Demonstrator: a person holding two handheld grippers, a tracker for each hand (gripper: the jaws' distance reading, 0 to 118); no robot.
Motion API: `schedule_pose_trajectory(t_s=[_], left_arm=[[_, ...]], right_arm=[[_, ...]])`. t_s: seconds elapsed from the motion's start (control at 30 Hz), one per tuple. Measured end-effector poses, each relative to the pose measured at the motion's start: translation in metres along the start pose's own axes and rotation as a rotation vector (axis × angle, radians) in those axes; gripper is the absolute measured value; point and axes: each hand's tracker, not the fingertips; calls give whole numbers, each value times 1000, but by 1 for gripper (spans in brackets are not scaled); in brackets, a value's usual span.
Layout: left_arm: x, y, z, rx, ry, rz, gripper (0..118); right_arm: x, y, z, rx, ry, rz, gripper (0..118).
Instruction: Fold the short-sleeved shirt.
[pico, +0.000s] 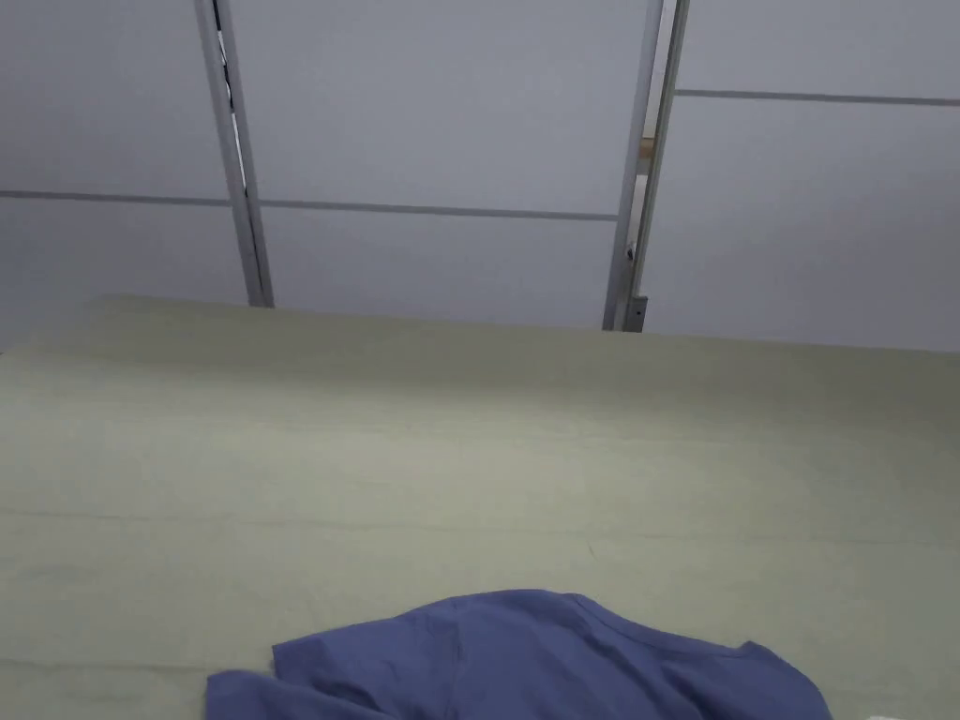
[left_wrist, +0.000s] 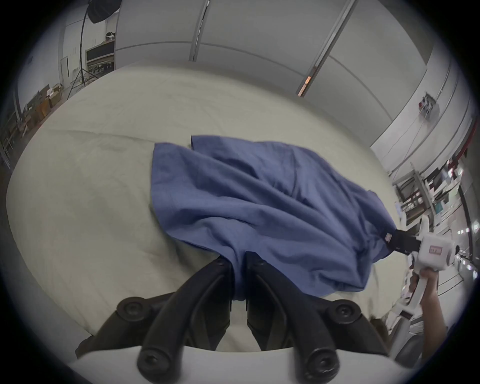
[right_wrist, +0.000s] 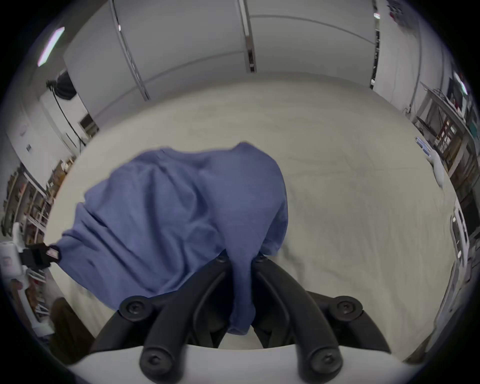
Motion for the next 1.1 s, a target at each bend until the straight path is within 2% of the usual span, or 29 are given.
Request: schedule_pose_trajectory(t_s=[0.1, 0.23, 0.47, 0.63, 0.7, 0.8, 0.9, 1.1], left_arm=[[-3, 6, 25, 50, -51, 29, 10], [1, 21, 65, 155, -51, -11, 10], [8, 59, 163, 405, -133, -23, 10], [11, 97, 229, 561, -227, -12, 10], [19, 114, 245, 592, -230, -24, 9], [31, 146, 251, 599, -250, -40, 9], [41, 180, 245, 573, -279, -36, 9], [67, 254, 211, 565, -251, -63, 9]], right_arm=[[-5, 11, 47, 114, 65, -65, 10], [-14, 32, 117, 284, 147, -137, 10], [-41, 52, 229, 557, 222, -93, 10], [-59, 68, 297, 696, 230, -38, 10], [-63, 82, 310, 693, 194, -22, 10], [-66, 108, 310, 652, 169, -49, 10], [-62, 137, 302, 634, 139, -93, 10], [-59, 197, 282, 672, 82, -114, 10]])
